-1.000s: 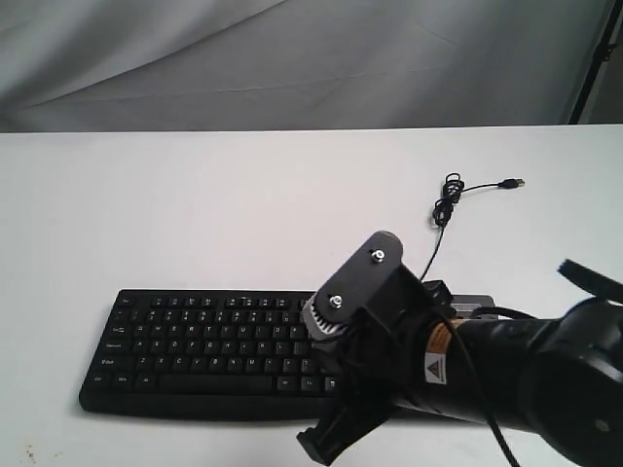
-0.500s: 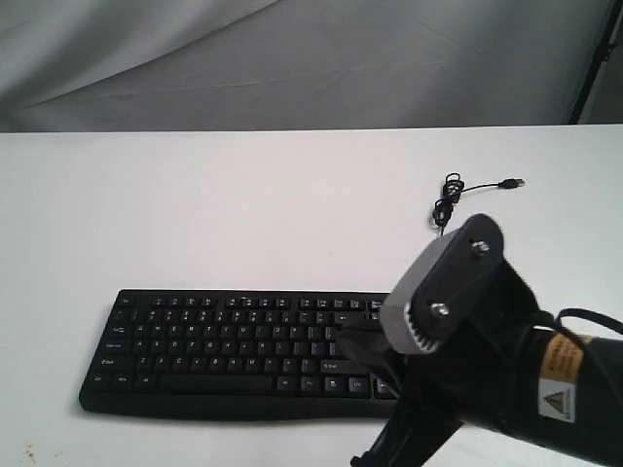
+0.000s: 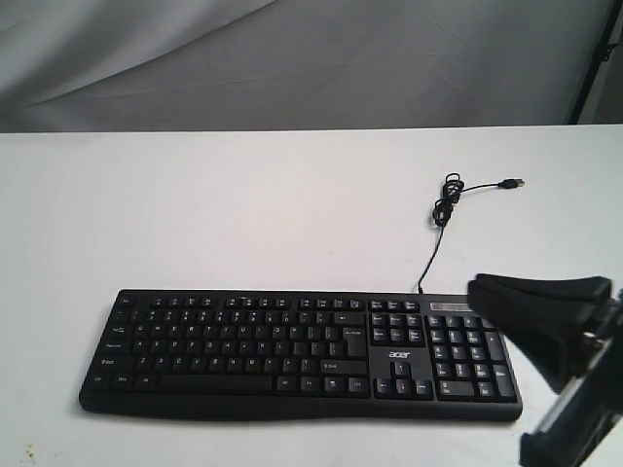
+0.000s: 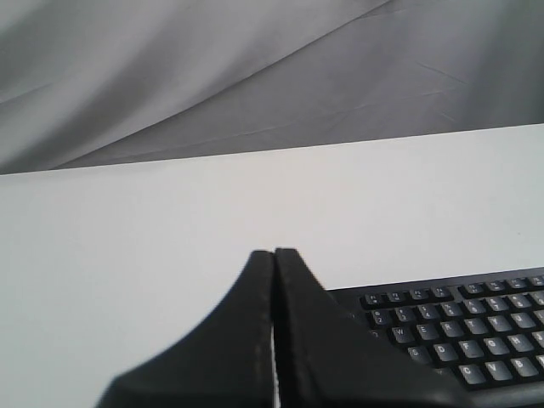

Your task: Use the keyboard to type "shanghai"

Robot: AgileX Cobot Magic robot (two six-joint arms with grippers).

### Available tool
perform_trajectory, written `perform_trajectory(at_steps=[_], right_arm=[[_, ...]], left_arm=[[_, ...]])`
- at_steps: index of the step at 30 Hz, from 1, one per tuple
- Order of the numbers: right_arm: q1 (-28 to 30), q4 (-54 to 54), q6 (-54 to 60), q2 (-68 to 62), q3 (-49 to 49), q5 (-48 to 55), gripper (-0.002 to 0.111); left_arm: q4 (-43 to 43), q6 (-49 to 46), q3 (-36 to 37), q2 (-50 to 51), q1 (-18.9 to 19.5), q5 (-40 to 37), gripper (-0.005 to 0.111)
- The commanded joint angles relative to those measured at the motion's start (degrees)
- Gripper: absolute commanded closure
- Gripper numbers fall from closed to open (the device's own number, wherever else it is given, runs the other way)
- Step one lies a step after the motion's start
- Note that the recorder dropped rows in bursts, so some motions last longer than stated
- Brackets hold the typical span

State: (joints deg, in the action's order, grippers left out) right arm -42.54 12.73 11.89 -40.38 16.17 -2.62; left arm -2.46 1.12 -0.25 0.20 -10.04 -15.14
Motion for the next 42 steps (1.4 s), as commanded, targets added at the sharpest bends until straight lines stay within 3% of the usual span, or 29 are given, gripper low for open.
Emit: perform_trajectory(at_steps=[1, 15, 27, 33, 42], right_arm=[[5.67, 0.15, -0.24, 8.98, -5.01, 0.45, 0.108], [18.45, -3.58, -0.24, 36.42, -16.17, 0.88, 0.108], [18.57, -8.59, -0.24, 40.38, -16.17, 8.98, 0.108], [18.57, -9.82, -0.34, 40.38, -16.17, 18.58, 0.108], [18.57, -9.82, -0.34, 40.38, -16.17, 18.34, 0.108]], left_arm=[[-0.04, 0.16, 0.25, -0.2, -0.2, 0.27, 0.107], [-0.04, 0.16, 0.25, -0.2, -0.2, 0.27, 0.107], [-0.04, 0.16, 0.25, -0.2, -0.2, 0.27, 0.107], [-0.04, 0.16, 0.25, -0.2, -0.2, 0.27, 0.107], [-0.04, 0.16, 0.25, -0.2, -0.2, 0.27, 0.107]])
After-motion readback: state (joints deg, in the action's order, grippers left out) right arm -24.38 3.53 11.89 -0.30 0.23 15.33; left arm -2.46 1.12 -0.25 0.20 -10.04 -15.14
